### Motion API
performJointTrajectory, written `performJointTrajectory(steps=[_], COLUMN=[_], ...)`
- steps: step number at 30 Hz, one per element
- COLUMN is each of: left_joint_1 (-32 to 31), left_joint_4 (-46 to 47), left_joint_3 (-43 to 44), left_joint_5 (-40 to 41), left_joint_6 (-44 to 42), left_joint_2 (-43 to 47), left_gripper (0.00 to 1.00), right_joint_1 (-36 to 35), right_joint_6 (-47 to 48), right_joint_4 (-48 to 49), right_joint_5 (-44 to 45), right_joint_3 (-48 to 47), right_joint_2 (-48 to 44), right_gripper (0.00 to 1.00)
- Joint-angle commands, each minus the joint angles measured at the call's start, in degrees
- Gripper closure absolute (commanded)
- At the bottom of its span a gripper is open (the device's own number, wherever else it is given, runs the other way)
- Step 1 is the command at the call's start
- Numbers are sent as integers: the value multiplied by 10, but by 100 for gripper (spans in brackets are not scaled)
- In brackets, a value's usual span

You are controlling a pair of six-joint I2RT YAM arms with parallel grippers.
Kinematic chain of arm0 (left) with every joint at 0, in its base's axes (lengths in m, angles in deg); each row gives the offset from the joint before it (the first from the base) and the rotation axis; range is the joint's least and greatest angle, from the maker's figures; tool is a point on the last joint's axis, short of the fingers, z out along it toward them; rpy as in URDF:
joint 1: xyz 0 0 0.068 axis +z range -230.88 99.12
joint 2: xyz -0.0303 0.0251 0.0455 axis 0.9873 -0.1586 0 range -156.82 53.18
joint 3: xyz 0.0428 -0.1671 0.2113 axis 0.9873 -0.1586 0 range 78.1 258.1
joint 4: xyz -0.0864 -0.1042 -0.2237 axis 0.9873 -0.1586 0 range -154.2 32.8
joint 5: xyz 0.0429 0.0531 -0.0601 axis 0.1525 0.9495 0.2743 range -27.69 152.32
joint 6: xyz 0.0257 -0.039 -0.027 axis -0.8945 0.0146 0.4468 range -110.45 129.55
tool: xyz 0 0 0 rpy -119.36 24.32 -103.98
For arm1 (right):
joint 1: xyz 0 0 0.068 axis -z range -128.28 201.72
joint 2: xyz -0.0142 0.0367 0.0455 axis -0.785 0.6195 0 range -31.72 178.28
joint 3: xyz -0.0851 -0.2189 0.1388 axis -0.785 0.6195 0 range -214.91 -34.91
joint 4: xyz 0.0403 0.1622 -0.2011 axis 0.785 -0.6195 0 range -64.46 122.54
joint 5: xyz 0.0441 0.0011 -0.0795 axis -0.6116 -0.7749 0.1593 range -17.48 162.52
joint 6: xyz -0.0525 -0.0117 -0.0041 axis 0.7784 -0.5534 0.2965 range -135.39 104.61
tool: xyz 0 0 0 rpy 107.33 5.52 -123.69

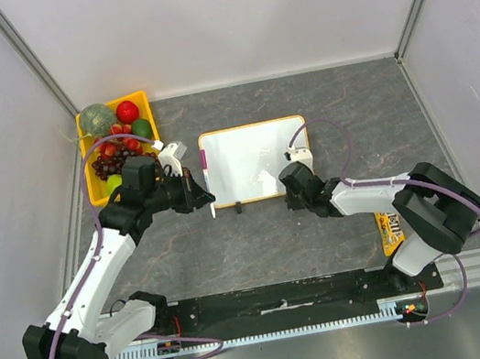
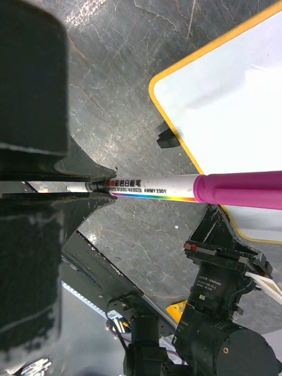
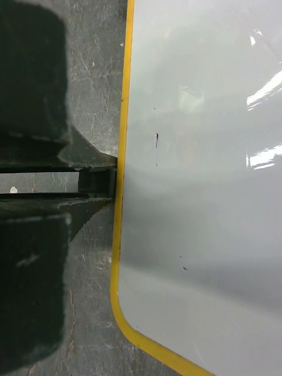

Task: Write a sentence on the whiteboard
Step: Move the whiteboard to the corner of the board.

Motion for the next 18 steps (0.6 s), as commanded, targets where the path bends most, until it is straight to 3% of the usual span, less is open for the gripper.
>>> performJointTrajectory(steps=[1, 9, 18], left_joint_1=[5, 5, 5], left_joint_4=[20, 20, 22], left_joint_3=[2, 2, 2], left_joint_5=[-11, -14, -17], left_joint_6=[-4, -3, -3], left_joint_2=[1, 1, 2], left_gripper=[98, 98, 98], right_joint_1=[-22, -32, -50], right_joint_6=[-24, -23, -34], right_joint_4=[-196, -240, -257], right_joint_5=[-37, 12, 5], right_joint_3=[31, 14, 10], right_joint_2=[34, 16, 12], right_gripper=[95, 94, 94])
